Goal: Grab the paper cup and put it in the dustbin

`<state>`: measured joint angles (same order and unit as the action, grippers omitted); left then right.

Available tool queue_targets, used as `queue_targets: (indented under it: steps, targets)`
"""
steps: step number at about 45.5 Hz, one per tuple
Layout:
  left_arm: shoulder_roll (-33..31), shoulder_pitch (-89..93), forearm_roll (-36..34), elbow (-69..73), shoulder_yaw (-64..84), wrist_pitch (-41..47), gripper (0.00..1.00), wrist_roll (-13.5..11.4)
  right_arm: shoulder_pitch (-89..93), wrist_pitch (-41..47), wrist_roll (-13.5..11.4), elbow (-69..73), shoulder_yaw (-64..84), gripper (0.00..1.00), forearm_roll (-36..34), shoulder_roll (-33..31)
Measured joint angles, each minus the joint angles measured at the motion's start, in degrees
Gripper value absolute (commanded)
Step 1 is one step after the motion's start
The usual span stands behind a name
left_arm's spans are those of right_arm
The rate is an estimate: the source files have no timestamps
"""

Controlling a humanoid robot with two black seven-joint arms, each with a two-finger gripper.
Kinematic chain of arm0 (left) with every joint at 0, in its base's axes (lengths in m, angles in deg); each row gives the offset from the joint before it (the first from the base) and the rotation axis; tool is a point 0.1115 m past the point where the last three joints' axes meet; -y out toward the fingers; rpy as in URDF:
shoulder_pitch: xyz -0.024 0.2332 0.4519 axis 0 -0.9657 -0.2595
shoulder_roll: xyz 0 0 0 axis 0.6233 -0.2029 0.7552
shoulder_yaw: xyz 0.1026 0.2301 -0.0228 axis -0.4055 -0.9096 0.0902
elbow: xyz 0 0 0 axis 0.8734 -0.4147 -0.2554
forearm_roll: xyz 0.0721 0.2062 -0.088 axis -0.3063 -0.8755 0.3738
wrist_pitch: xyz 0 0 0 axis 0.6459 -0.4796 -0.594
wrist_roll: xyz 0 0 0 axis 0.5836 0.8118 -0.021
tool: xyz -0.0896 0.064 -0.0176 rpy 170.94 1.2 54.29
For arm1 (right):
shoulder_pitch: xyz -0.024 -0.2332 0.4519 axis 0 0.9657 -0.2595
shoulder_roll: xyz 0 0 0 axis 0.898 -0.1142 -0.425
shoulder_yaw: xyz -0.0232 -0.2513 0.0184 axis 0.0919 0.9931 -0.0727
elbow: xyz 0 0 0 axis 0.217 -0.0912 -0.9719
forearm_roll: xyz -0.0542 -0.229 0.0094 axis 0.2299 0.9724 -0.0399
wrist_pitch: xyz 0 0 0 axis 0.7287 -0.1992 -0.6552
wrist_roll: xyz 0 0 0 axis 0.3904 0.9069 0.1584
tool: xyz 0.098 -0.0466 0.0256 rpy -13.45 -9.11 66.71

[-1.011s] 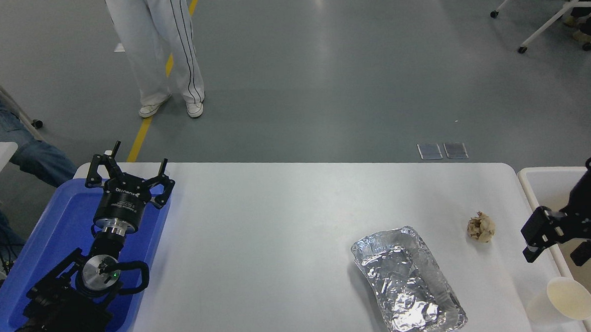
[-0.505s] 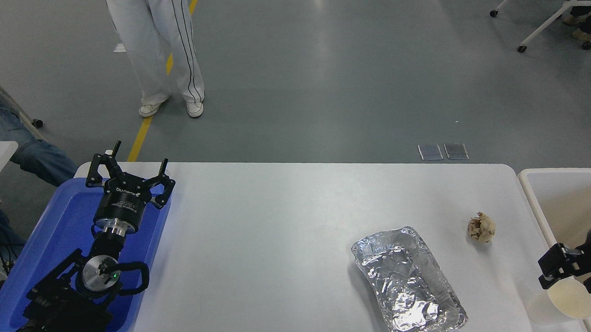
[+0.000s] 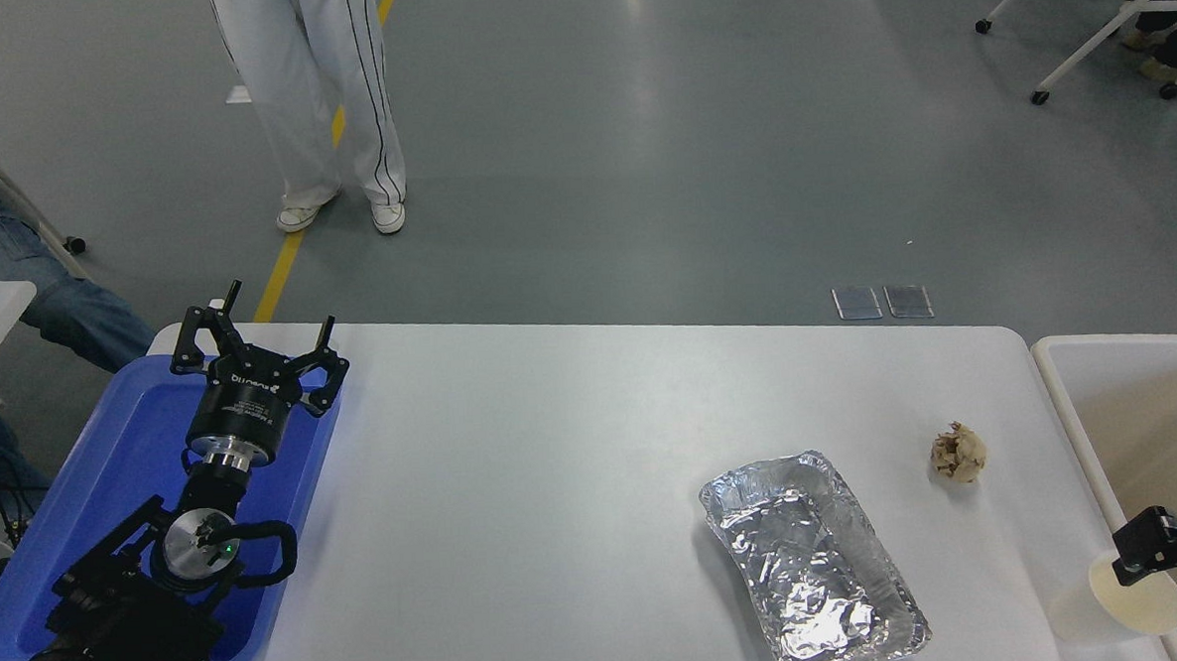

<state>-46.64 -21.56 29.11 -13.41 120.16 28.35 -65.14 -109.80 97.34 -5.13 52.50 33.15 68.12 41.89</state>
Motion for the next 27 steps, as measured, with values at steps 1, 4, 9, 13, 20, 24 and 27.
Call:
queue_targets:
  steps: [1, 4, 9, 13, 20, 24, 27]
  targets:
    - [0.0, 0.0, 0.0, 0.0, 0.0, 0.0, 1.0, 0.0, 0.3, -0.1, 0.0, -0.2, -0.1, 0.83, -0.1, 0.0]
    - [0.0, 0.0, 0.0, 0.0, 0.0, 0.0, 1.0, 0.0, 1.1, -0.6, 0.0, -0.8, -0.2, 0.83, -0.3, 0.0]
    - [0.0, 0.0, 0.0, 0.0, 0.0, 0.0, 1.0, 0.0, 2.1, -1.4, 0.0, -1.6, -0.4, 0.82, -0.9, -0.1]
    - [0.0, 0.0, 0.0, 0.0, 0.0, 0.0, 1.0, 0.0, 3.0, -2.1, 0.0, -2.0, -0.5, 0.82, -1.3, -0.1]
    - [0.0, 0.0, 0.0, 0.0, 0.0, 0.0, 1.0, 0.0, 4.4, -3.5, 0.0, -2.5, -0.6, 0.67, -2.5, -0.1]
    - [0.0, 0.0, 0.0, 0.0, 0.0, 0.0, 1.0, 0.0, 5.1, -4.0, 0.0, -2.6, -0.7, 0.56, -3.1, -0.2]
    - [0.0, 0.0, 0.0, 0.0, 0.0, 0.0, 1.0, 0.0, 5.5, -4.2, 0.0, -2.7, -0.8, 0.52, -3.4, -0.2]
